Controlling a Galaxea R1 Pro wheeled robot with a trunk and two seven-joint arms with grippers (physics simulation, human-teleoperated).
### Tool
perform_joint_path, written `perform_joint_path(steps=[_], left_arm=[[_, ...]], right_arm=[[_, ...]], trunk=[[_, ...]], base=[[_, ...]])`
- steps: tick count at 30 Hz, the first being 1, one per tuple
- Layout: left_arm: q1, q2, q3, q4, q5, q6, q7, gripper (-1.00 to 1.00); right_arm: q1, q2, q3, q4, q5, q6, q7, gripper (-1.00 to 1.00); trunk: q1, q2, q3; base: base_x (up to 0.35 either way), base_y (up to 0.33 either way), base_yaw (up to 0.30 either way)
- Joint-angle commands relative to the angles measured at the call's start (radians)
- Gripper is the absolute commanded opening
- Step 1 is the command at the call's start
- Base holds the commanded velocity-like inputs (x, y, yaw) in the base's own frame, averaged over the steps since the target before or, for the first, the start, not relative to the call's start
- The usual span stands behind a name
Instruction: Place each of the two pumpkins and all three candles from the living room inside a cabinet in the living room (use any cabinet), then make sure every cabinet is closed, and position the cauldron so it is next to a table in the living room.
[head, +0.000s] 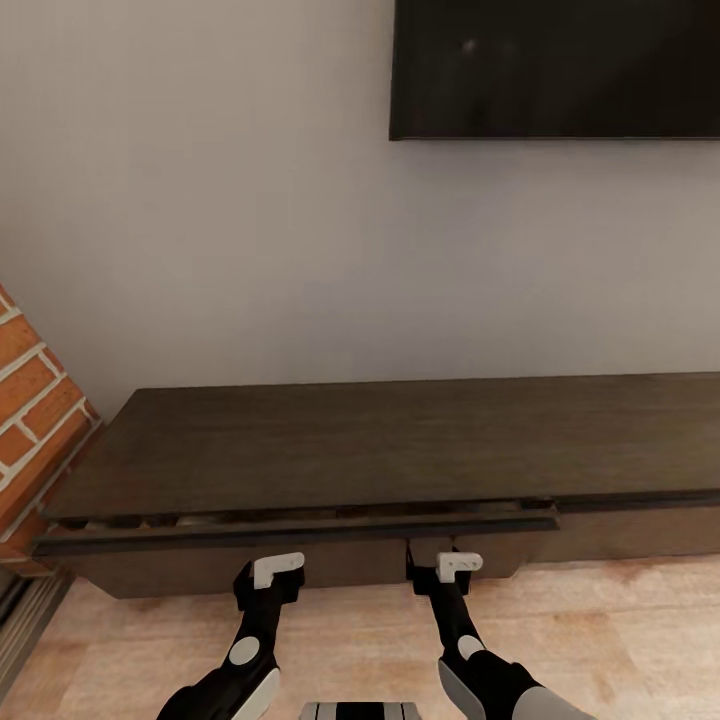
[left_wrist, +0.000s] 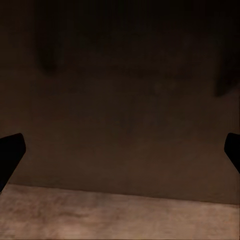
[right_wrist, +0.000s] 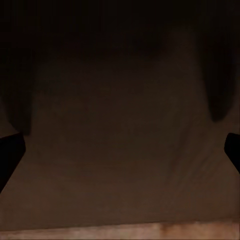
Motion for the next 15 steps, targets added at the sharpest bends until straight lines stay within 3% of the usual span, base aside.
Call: perform_joint_path(steps=[1,8,15], left_arm=[[-0.001,0.001,-0.007,0.000,0.011,-0.007,0.006,1.00],[-0.001,0.001,-0.007,0.000,0.011,-0.007,0.006,1.00],[-0.001,0.001,-0.007,0.000,0.010,-0.008,0.006,1.00]], right_arm=[[-0.001,0.000,0.009,0.000,-0.003,-0.002,-0.007,1.00],[-0.001,0.000,0.009,0.000,-0.003,-0.002,-0.007,1.00],[-0.001,0.000,0.009,0.000,-0.003,-0.002,-0.007,1.00]], trunk=[[0.000,0.000,-0.001],[0.000,0.000,-0.001],[0.000,0.000,-0.001]], base=[[0.193,0.018,0.000],[0.148,0.029,0.000],[-0.041,0.005,0.000]])
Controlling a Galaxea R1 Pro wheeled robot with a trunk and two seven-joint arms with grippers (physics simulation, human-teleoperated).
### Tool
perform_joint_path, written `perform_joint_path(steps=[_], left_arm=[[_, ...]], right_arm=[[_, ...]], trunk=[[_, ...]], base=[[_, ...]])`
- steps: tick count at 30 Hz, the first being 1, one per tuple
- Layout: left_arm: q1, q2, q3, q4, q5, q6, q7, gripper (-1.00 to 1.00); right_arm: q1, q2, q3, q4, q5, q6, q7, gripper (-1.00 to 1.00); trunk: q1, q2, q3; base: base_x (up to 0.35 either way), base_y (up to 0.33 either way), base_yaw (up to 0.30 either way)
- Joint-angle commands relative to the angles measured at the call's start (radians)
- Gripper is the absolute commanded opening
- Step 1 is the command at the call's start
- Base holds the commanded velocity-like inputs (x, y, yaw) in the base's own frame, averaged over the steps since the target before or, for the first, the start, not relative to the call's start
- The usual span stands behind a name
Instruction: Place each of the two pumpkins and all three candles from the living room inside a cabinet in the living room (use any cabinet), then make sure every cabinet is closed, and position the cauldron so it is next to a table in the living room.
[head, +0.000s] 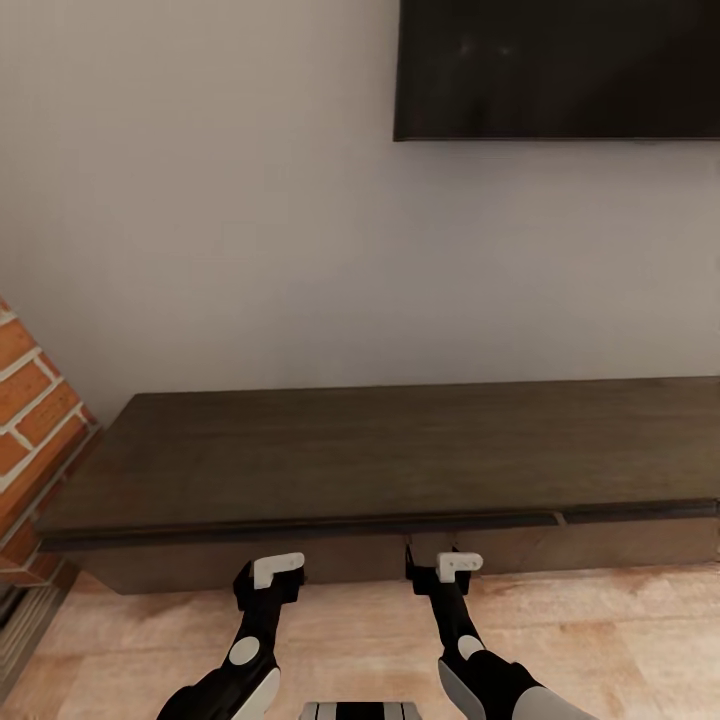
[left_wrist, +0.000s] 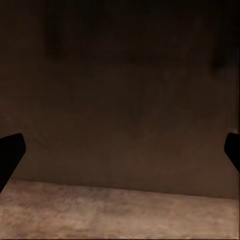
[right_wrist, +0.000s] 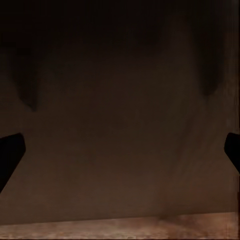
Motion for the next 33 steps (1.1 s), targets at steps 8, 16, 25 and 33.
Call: perform_joint_path(steps=[8,16,25,33], left_arm=[[-0.001,0.001,-0.007,0.000,0.011,-0.007,0.006,1.00],[-0.001,0.001,-0.007,-0.001,0.013,-0.006,0.012,1.00],[0.014,0.025,-0.014,-0.144,0.022,0.105,0.018,1.00],[0.054,0.042,-0.009,-0.177,0.071,0.307,0.019,1.00]], right_arm=[[-0.001,0.000,0.009,0.000,-0.004,-0.002,-0.008,1.00],[-0.001,0.000,0.012,0.000,-0.001,0.005,-0.008,1.00],[-0.001,-0.004,0.015,0.000,-0.002,0.008,-0.007,1.00],[-0.001,-0.007,0.014,0.000,-0.002,0.015,-0.007,1.00]], trunk=[[-0.001,0.000,-0.001],[-0.001,0.000,-0.001],[-0.001,0.000,-0.001],[-0.001,0.000,-0.001]], base=[[-0.314,0.000,0.000],[-0.331,0.000,0.000],[-0.224,0.000,0.000],[-0.010,0.000,0.000]])
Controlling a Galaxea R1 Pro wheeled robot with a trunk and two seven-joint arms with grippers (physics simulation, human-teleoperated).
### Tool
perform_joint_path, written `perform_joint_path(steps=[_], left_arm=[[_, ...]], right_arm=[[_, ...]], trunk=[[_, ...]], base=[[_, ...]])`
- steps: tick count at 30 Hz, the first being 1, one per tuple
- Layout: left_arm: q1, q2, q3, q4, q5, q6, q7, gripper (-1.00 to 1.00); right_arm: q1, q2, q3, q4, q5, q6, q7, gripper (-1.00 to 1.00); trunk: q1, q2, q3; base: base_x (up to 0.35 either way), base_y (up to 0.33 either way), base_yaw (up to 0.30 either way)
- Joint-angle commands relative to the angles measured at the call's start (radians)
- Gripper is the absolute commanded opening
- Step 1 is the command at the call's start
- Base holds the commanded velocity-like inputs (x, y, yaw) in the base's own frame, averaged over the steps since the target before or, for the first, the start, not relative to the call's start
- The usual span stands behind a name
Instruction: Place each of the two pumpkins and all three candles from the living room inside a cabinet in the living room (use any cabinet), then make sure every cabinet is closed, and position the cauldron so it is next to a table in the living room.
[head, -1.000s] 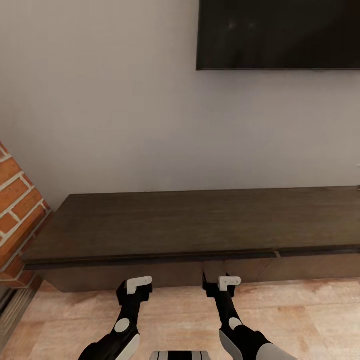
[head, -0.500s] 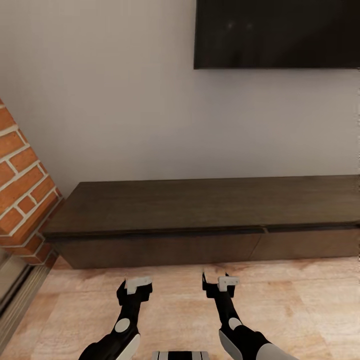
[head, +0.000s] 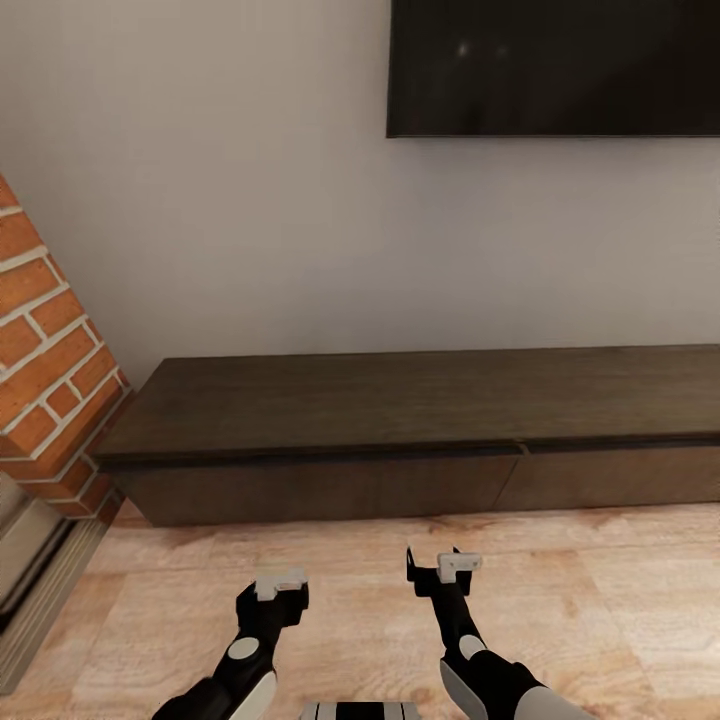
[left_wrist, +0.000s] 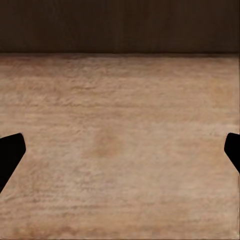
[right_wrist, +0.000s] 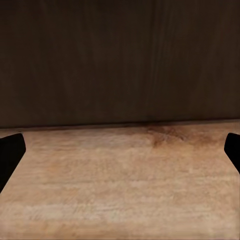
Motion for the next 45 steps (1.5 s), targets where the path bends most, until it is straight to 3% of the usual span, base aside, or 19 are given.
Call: perform_joint_path(steps=[1,8,12,16,25,28,35,45], left_arm=[[0.005,0.001,-0.004,-0.002,0.016,0.008,0.009,1.00],[0.020,0.006,0.009,0.006,0.059,0.020,0.010,1.00],[0.020,0.005,0.013,0.043,0.098,0.035,0.010,1.00],[0.020,0.005,0.042,0.059,0.130,0.042,0.009,1.00],[0.020,0.005,0.057,0.063,0.137,0.047,0.009,1.00],[0.020,0.004,0.092,0.063,0.137,0.047,0.009,1.00],[0.020,0.002,0.129,0.100,0.137,0.047,0.007,1.00],[0.020,0.002,0.132,0.135,0.134,0.047,0.004,1.00]], right_arm=[[-0.001,0.000,0.008,0.000,-0.004,0.003,-0.008,1.00],[-0.001,-0.001,0.006,0.000,-0.005,0.044,-0.009,1.00],[-0.001,-0.001,0.005,0.000,-0.005,0.049,-0.010,1.00],[-0.001,-0.001,0.004,0.000,-0.005,0.051,-0.009,1.00],[-0.001,0.003,0.004,0.000,-0.005,0.050,0.015,1.00],[-0.001,0.001,0.004,0.000,-0.006,0.057,0.017,1.00],[-0.001,-0.003,0.002,-0.013,-0.006,0.220,0.018,1.00],[-0.001,0.000,0.001,-0.014,-0.008,0.265,0.018,1.00]], trunk=[[0.000,0.000,-0.001],[-0.002,0.001,0.011],[-0.017,0.029,0.023],[-0.033,0.057,0.036],[-0.067,0.120,0.064],[-0.079,0.141,0.073],[-0.105,0.190,0.095],[-0.144,0.260,0.127]], base=[[-0.057,0.000,0.000],[-0.068,0.000,0.000],[-0.006,0.000,0.000],[-0.001,0.000,0.000],[0.000,0.000,0.000],[0.000,0.000,0.000],[0.000,0.000,0.000],[0.000,0.000,0.000]])
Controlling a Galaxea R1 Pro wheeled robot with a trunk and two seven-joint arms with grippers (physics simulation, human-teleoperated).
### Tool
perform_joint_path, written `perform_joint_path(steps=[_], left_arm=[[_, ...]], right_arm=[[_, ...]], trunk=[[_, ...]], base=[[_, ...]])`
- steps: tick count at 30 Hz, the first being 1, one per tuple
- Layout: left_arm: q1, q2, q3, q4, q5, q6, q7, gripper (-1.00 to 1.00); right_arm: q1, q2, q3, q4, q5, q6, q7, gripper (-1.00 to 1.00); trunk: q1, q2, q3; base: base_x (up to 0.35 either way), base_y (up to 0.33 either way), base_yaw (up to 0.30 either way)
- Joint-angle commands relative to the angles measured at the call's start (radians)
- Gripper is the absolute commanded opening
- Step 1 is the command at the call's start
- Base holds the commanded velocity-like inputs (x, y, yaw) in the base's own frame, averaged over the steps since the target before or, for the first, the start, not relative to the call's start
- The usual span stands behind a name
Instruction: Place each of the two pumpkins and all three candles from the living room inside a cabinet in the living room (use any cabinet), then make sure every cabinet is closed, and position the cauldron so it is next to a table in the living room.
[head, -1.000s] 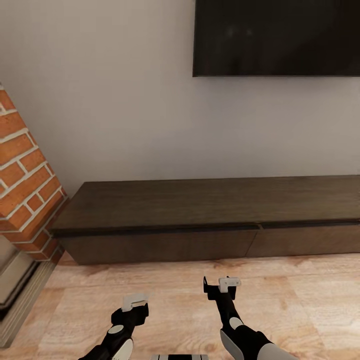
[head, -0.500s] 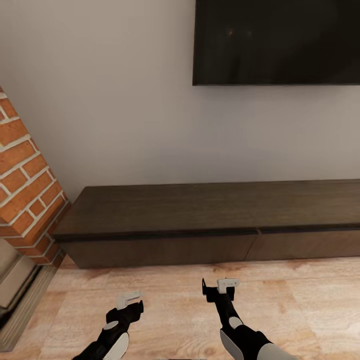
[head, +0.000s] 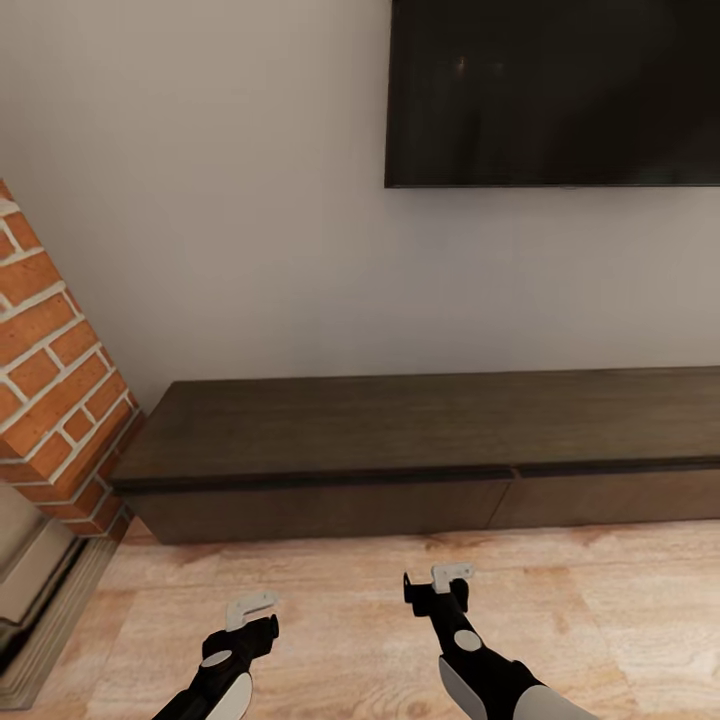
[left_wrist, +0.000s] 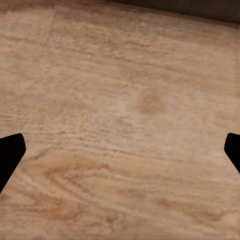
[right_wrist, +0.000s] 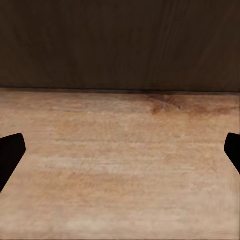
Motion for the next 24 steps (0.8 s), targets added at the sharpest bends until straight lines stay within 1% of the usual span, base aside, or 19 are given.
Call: perform_joint_path(steps=[1,2,4,5,6,8,17,24], left_arm=[[-0.001,0.001,-0.004,-0.002,0.004,0.003,0.008,1.00],[-0.001,0.001,-0.004,-0.002,0.004,0.003,0.009,1.00],[-0.001,0.001,-0.003,-0.002,0.004,0.003,0.010,1.00],[-0.001,0.001,-0.003,-0.002,0.004,0.003,0.011,1.00],[-0.001,0.001,-0.003,-0.002,0.004,0.002,0.011,1.00],[-0.001,0.001,-0.003,-0.001,0.004,0.002,0.012,1.00],[-0.001,0.000,-0.004,-0.001,0.004,0.002,0.012,1.00],[-0.001,0.000,-0.003,-0.001,0.004,0.002,0.013,1.00]], right_arm=[[-0.001,0.001,0.009,0.001,-0.008,0.006,-0.006,1.00],[-0.001,0.003,0.009,0.000,-0.007,0.026,-0.006,1.00],[-0.001,0.005,0.010,0.000,-0.006,0.090,-0.006,1.00],[-0.001,0.005,0.010,-0.001,-0.006,0.106,-0.006,1.00],[-0.001,0.005,0.011,-0.001,-0.006,0.141,-0.006,1.00],[-0.001,0.006,0.012,-0.002,-0.005,0.163,-0.006,1.00],[-0.001,0.006,0.013,-0.002,-0.003,0.188,-0.006,1.00],[-0.001,0.006,0.015,-0.002,0.001,0.192,-0.005,1.00]], trunk=[[-0.004,0.007,0.002],[-0.008,0.014,0.006],[-0.016,0.028,0.012],[-0.019,0.035,0.015],[-0.023,0.042,0.018],[-0.031,0.056,0.024],[-0.065,0.119,0.053],[-0.092,0.168,0.074]], base=[[0.000,0.000,0.000],[0.000,0.000,0.000],[0.000,0.000,0.000],[0.000,0.000,0.000],[0.000,0.000,0.000],[0.000,0.000,0.000],[0.000,0.000,0.000],[0.000,0.000,0.000]])
